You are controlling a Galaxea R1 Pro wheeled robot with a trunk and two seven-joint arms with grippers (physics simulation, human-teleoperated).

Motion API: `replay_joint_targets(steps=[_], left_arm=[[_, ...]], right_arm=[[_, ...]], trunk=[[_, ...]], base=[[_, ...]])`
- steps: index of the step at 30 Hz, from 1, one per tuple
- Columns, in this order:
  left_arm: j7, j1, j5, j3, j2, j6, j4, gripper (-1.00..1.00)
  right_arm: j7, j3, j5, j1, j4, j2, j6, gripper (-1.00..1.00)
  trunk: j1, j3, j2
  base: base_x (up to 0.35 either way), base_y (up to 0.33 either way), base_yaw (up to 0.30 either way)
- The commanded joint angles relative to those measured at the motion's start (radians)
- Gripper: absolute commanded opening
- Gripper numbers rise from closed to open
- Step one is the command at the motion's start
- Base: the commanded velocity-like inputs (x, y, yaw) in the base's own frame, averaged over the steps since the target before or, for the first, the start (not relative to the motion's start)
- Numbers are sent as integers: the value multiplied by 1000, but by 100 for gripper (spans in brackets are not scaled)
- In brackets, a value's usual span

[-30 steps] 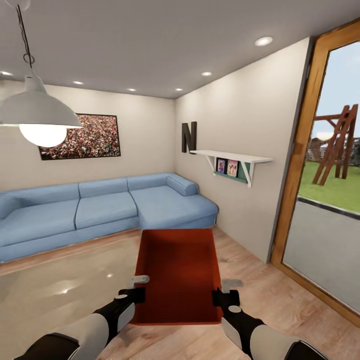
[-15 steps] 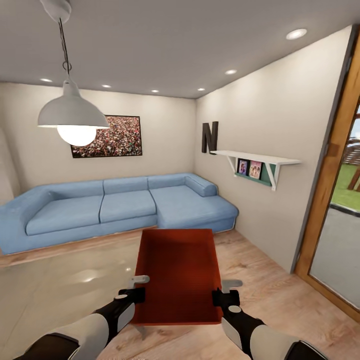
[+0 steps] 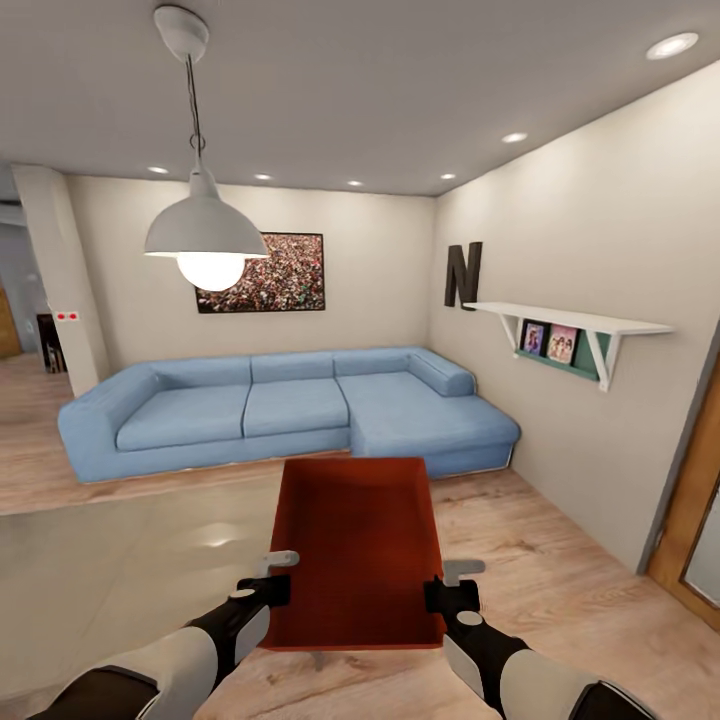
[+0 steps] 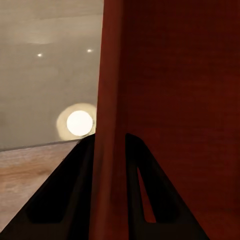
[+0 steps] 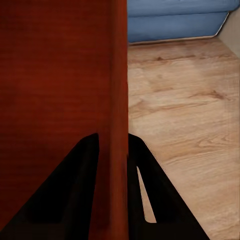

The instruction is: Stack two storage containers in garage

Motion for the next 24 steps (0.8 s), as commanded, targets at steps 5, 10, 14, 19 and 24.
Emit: replay_joint_targets(steps=[5,10,14,19,24], left_arm=[[82,-2,-2,66,2,-15,-2,-100],[82,-2,-2,66,2,-15,-2,-100],[82,-2,-2,66,2,-15,-2,-100],[82,-2,-2,66,2,-15,-2,-100],[82,-2,-2,66,2,-15,-2,-100]], right_arm=[[8,19,-10,0,-1,0,3,-100],[8,19,-10,0,-1,0,3,-100],[8,19,-10,0,0,0,3,-100],[8,19,-10,0,-1,0,3,-100],[8,19,-10,0,-1,0,3,-100]], trunk=[[0,-2,-1],[0,-2,-1],[0,-2,-1],[0,-2,-1],[0,-2,-1]], base=[[0,0,275],[0,0,275],[0,0,278],[0,0,280],[0,0,280]])
